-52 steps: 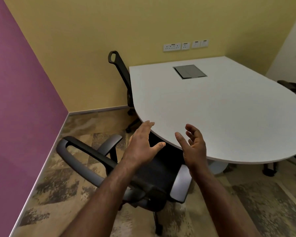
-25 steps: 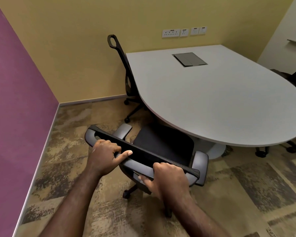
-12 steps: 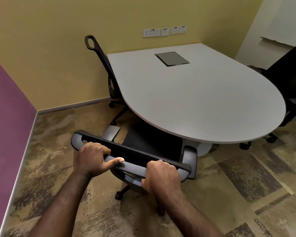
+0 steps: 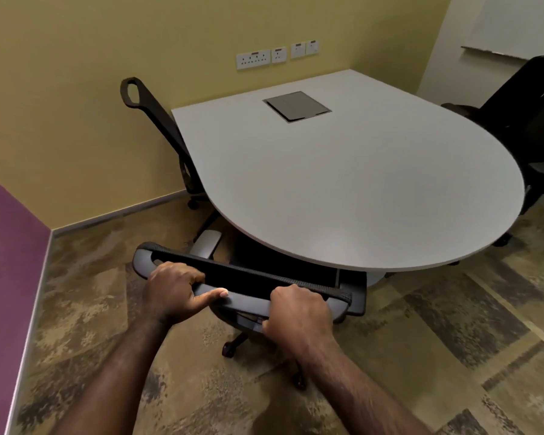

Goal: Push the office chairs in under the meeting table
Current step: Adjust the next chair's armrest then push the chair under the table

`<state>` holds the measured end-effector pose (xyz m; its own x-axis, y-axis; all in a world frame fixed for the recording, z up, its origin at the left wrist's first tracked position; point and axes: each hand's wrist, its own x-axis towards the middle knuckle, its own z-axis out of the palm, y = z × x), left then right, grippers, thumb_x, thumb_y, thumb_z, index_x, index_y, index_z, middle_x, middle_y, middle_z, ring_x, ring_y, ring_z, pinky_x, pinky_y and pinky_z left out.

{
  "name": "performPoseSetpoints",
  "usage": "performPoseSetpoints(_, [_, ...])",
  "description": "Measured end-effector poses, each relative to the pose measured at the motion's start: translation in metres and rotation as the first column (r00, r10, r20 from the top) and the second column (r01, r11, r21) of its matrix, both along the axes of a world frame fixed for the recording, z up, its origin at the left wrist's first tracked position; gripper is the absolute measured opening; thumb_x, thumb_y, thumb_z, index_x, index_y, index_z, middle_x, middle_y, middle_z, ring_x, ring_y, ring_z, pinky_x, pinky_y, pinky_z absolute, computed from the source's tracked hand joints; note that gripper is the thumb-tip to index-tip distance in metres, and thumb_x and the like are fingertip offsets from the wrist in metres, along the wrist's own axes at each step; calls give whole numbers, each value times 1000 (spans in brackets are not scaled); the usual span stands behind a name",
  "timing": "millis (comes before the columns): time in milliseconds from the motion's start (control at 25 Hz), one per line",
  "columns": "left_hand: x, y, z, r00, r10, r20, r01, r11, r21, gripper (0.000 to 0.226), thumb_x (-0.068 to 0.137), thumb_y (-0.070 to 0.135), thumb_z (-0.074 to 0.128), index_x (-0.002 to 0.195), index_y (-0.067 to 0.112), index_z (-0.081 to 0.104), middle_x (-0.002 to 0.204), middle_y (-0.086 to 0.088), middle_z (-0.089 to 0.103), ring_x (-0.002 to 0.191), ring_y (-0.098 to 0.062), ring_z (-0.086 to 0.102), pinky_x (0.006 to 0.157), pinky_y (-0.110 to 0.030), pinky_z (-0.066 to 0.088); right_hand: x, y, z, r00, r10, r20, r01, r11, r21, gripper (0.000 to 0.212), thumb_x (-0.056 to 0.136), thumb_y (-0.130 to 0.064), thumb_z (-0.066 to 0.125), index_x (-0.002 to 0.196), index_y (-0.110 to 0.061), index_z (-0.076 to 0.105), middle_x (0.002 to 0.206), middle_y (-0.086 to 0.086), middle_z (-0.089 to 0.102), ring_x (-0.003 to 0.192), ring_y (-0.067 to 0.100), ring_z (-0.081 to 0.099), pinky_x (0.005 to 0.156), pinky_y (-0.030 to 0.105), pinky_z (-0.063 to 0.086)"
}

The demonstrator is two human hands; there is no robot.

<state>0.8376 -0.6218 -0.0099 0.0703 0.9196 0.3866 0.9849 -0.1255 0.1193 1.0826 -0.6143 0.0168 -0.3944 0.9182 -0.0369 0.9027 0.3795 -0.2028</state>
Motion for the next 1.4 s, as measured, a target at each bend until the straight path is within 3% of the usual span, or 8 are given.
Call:
performPoseSetpoints(120, [-7, 24, 0, 997, -72, -32, 72, 997, -1, 77, 69, 92, 37, 57, 20, 60, 55, 7, 51, 52, -15, 49, 56, -28, 28, -2, 23, -4, 1000, 11, 2, -11, 1000, 11, 41, 71, -60, 64, 77, -20, 60, 60, -5, 43, 59, 22, 56, 52, 31, 39])
performPoseSetpoints(200, [-14, 39, 4, 987, -142, -72, 139, 989, -40, 78, 63, 96, 40, 64, 21, 62, 60, 7, 55, 57, -17, 54, 56, -28, 31, -3, 33, -7, 1000, -16, -11, 17, 998, 61, 70, 64, -90, 43, 67, -20, 52, 56, -6, 42, 54, 20, 54, 48, 29, 38])
performPoseSetpoints(280, [-22, 54, 6, 978, -198, -69, 192, 977, -87, 79, 62, 97, 41, 69, 22, 64, 64, 8, 58, 61, -16, 57, 55, -28, 38, -6, 41, -7, 997, -61, -36, 65, 993, 100, 89, 52, -104, 18, 60, -21, 49, 54, -5, 43, 49, 20, 46, 46, 28, 37])
performPoseSetpoints(560, [-37, 92, 14, 947, -308, -93, 298, 949, -101, 64, 67, 94, 39, 54, 31, 39, 50, 15, 37, 44, -9, 39, 48, -19, 19, -26, 61, -10, 991, -128, -22, 130, 980, 153, 88, 59, -102, 11, 52, -19, 41, 49, -4, 42, 47, 20, 45, 45, 30, 34])
performPoseSetpoints(760, [-47, 103, 13, 933, -346, -102, 337, 936, -100, 73, 70, 94, 33, 50, 25, 44, 48, 11, 42, 43, -12, 42, 45, -23, 25, -36, 64, -8, 985, -173, 28, 163, 965, 207, 85, 62, -101, 17, 47, -20, 37, 44, -8, 36, 40, 11, 34, 42, 26, 18])
performPoseSetpoints(1040, [-44, 112, 22, 922, -380, -75, 374, 924, -82, 75, 69, 95, 32, 49, 23, 40, 47, 12, 33, 40, -15, 43, 45, -23, 24, -35, 76, -8, 981, -185, 54, 170, 962, 216, 85, 64, -100, 19, 47, -19, 40, 42, -5, 38, 39, 12, 37, 42, 29, 23])
performPoseSetpoints(1400, [-47, 128, 22, 916, -393, -83, 384, 918, -103, 80, 65, 99, 20, 50, 22, 37, 47, 11, 40, 45, -13, 41, 48, -26, 27, -40, 86, -7, 979, -195, 59, 179, 961, 213, 85, 64, -100, 17, 47, -21, 43, 43, -6, 42, 40, 11, 41, 42, 28, 25])
